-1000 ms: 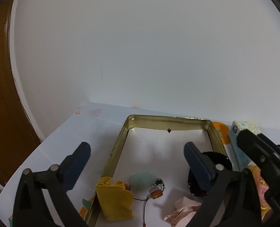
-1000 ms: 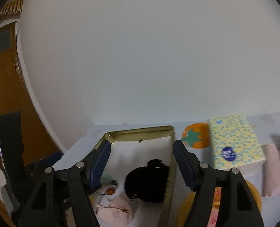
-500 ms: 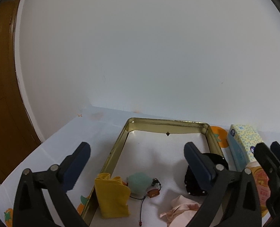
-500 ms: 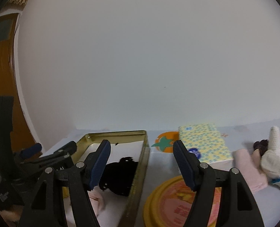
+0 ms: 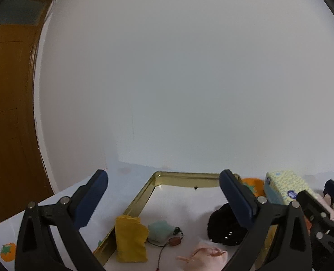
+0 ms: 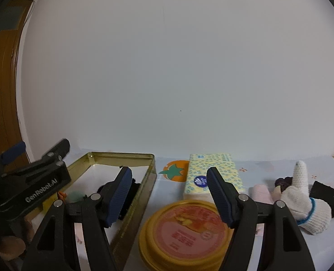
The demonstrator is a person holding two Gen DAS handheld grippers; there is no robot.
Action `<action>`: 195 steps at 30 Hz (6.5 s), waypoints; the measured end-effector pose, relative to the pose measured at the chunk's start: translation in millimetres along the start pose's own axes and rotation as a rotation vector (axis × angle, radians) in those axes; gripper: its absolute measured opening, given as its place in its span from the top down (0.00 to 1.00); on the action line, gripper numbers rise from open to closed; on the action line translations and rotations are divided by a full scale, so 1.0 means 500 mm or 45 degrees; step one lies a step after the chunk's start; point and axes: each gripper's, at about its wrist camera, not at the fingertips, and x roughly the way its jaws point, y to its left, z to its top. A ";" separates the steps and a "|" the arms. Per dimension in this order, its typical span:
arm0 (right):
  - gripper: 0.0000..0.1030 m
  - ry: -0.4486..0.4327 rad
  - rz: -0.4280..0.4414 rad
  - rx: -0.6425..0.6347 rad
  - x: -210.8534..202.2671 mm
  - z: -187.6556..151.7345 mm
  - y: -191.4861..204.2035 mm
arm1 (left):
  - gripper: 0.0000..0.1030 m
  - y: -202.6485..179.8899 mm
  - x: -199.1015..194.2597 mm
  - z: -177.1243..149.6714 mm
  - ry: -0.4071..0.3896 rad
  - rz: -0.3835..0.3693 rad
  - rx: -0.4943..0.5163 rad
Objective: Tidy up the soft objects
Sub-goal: 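Withdraw both grippers from the tray toward the white knit gloves, then grasp the white knit glove with the right gripper and lift it, then grasp the white textured sock with the left gripper and lift it, then carry the white sock with the left gripper while the right gripper carries the glove toward the tray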
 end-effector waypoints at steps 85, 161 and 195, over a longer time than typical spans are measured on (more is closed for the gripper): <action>0.62 0.425 0.065 0.275 -0.098 -0.012 -0.527 | 0.01 -0.397 -0.193 -0.075 0.299 -0.680 0.261; 0.61 0.133 -0.607 0.528 -0.261 -0.054 -0.581 | 0.82 -0.474 -0.206 -0.104 0.440 -1.044 0.311; 0.61 0.150 -0.464 0.521 -0.271 -0.068 -0.500 | 0.82 -0.440 -0.224 -0.106 0.442 -1.129 0.339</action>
